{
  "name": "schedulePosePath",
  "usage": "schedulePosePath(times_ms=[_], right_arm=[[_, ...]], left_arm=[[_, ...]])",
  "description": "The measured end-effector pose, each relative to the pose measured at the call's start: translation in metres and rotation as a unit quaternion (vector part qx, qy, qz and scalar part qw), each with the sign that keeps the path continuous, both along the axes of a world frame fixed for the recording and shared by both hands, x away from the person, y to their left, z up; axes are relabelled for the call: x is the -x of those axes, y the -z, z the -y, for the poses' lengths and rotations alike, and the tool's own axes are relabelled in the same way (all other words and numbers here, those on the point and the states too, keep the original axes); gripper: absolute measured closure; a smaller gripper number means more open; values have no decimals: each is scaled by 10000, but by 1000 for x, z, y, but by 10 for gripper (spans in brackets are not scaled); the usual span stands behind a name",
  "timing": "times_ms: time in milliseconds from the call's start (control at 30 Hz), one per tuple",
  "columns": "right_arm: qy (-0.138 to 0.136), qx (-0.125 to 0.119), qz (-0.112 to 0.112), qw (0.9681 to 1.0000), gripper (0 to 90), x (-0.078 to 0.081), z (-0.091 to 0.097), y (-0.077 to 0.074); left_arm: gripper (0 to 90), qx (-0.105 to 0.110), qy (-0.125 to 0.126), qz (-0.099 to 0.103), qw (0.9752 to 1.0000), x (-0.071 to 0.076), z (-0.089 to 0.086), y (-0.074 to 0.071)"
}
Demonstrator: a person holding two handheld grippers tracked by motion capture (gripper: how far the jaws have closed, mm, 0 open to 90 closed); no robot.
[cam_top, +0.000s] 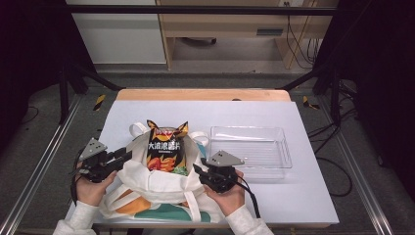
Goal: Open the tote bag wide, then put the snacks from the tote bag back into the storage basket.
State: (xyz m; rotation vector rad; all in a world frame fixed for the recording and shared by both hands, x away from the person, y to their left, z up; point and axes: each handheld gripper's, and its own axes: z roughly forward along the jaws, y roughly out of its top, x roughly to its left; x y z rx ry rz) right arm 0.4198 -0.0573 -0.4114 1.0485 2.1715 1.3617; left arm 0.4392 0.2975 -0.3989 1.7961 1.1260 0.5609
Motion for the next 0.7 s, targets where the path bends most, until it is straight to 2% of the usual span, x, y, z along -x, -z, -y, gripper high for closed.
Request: schedulePosePath(times_ms=[100, 233, 300, 433, 700], right_arm=[[-6, -70, 26, 10000, 600, -1, 2, -2], [0, -168, 47, 9998, 529, -4, 2, -6], [-12, -189, 83, 9998, 509, -5, 3, -7], [-10, -235, 103, 9997, 484, -8, 3, -9], [19, -301, 159, 9994, 481, -12, 4, -15]], left_arm=[[621, 42, 20, 36, 10000, 0, 1, -2], [553, 146, 48, 197, 9997, 2, 5, -7], [530, 137, 40, 310, 9994, 3, 6, -10], [477, 140, 38, 382, 9992, 4, 8, -13], [424, 142, -18, 380, 9992, 3, 11, -18]])
